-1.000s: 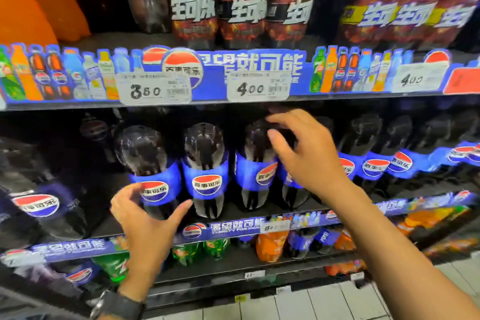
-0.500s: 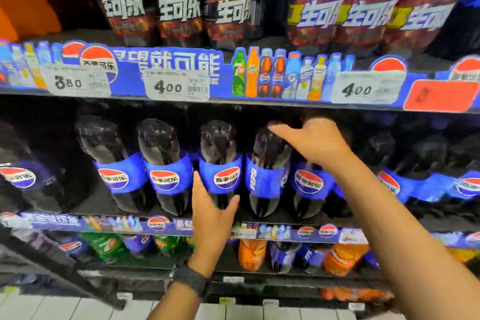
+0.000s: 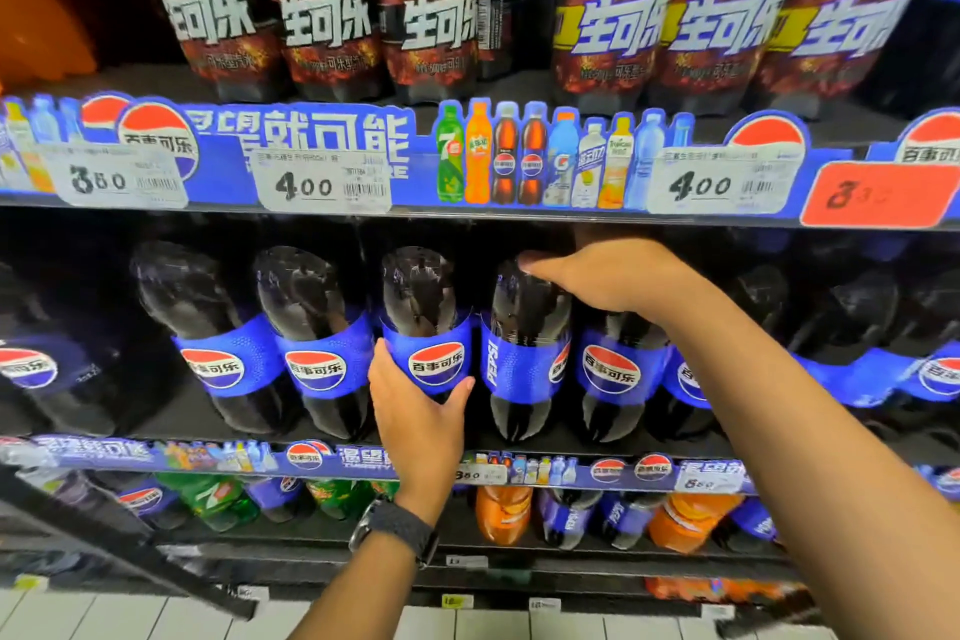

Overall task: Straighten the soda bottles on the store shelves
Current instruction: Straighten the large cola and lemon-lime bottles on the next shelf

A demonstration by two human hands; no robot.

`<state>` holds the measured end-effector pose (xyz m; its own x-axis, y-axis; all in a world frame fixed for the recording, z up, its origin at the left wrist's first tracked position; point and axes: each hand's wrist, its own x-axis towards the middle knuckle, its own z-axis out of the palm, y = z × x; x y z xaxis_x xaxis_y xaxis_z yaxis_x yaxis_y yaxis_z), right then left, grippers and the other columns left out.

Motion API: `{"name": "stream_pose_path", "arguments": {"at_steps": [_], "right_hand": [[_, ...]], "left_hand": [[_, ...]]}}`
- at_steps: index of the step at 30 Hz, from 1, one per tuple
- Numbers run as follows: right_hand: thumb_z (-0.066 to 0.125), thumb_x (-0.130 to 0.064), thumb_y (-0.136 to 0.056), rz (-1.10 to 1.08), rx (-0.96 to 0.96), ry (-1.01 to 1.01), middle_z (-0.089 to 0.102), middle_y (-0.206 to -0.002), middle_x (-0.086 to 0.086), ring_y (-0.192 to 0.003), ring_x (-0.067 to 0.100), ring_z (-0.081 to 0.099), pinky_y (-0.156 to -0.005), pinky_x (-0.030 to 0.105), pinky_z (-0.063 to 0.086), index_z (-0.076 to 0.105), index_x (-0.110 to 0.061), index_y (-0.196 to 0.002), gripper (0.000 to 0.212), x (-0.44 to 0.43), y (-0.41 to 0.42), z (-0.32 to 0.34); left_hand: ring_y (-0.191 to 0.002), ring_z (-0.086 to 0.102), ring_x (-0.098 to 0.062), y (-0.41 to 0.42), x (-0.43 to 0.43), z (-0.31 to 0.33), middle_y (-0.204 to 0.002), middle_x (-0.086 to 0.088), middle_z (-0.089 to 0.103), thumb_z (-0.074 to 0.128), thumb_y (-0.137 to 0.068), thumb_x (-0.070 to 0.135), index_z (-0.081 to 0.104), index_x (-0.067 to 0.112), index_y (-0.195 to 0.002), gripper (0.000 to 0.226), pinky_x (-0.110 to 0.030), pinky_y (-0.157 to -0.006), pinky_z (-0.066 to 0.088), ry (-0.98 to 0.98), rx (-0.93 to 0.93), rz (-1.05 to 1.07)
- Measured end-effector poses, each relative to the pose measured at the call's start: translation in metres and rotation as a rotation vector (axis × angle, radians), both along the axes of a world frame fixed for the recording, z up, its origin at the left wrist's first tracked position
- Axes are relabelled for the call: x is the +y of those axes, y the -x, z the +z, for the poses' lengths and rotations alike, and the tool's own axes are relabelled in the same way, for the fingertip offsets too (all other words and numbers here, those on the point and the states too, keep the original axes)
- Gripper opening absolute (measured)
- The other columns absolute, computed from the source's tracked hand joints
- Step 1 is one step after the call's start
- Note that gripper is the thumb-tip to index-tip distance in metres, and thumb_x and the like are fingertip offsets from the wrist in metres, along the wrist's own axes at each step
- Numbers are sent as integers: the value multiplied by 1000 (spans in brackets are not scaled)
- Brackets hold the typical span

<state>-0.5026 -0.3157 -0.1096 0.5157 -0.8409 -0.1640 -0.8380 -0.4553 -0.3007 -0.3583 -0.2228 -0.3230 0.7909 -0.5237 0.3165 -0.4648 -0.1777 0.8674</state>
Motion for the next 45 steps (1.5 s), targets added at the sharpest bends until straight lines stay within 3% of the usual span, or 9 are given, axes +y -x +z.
{"name": "stream_pose_path", "arguments": {"at_steps": [4, 8, 12, 20, 29, 32, 35, 40, 45], "right_hand": [[41, -63, -89, -93, -67, -27, 49, -74, 0, -79, 21, 49, -70, 29, 34, 53, -20, -81, 45, 0, -2, -5], [40, -65, -89, -121, -73, 62, 52, -70, 0, -70, 22, 47, -68, 31, 36, 50, -21, -68, 49, 1, -7, -12], [47, -69, -84, -88, -135, 332, 55, -131, 1, -117, 27, 51, -86, 32, 42, 56, -26, -124, 59, 3, -12, -20], [49, -69, -82, -71, -264, 382, 57, -128, 2, -112, 28, 54, -77, 28, 38, 48, -20, -130, 69, 6, -7, -26], [48, -72, -80, -118, -121, 96, 41, -59, -16, -55, 3, 41, -48, 15, 26, 50, -32, -88, 40, -6, -1, -12], [47, -68, -84, -70, -83, 216, 54, -72, -8, -72, 16, 50, -57, 23, 36, 58, -36, -87, 34, 1, -6, -17], [44, -62, -91, -3, -7, 318, 63, -110, 2, -99, 26, 57, -73, 30, 44, 56, -40, -124, 41, 6, -9, -20], [56, -65, -80, -121, -284, 294, 66, -110, 7, -97, 27, 59, -81, 36, 51, 59, -13, -116, 63, 10, -8, -26], [58, -50, -86, -111, -487, 413, 68, -109, 5, -102, 22, 60, -86, 31, 47, 60, -15, -119, 48, 26, 21, -30]], "left_hand": [[-126, 46, -14, -8, 2, -3, -138, -2, 43, 88, -63, 32, 24, 20, -146, 105, -38, -101, 47, 11, 22, -68], [-122, 48, -5, -17, 6, -3, -138, 5, 46, 87, -63, 35, 26, 24, -146, 104, -30, -100, 47, 4, 54, -135], [-122, 51, -6, -27, 7, -4, -138, 5, 49, 86, -66, 30, 27, 23, -147, 101, -34, -100, 49, -8, 91, -233], [-132, 42, -4, -21, 17, 0, -146, 8, 42, 86, -66, 33, 19, 25, -150, 108, -36, -106, 43, 38, 114, -203], [-141, 25, -7, -9, 12, -3, -153, -1, 32, 87, -65, 23, 15, 18, -151, 112, -39, -112, 35, 10, -51, -106], [-140, 25, -5, -13, 14, -7, -153, -1, 32, 86, -68, 21, 17, 15, -152, 109, -29, -112, 33, 15, -78, -120], [-139, 25, 0, -14, 16, -5, -153, 1, 32, 85, -68, 20, 17, 16, -152, 108, -20, -111, 30, 13, -58, -147], [-135, 26, 7, -18, 28, 3, -151, 13, 31, 83, -72, 23, 12, 25, -152, 107, -10, -105, 29, -7, 98, -225], [-118, 48, -12, -8, 56, 9, -125, 9, 49, 67, -85, 22, 46, 22, -129, 49, -31, -98, 45, 56, -143, -308]]}}
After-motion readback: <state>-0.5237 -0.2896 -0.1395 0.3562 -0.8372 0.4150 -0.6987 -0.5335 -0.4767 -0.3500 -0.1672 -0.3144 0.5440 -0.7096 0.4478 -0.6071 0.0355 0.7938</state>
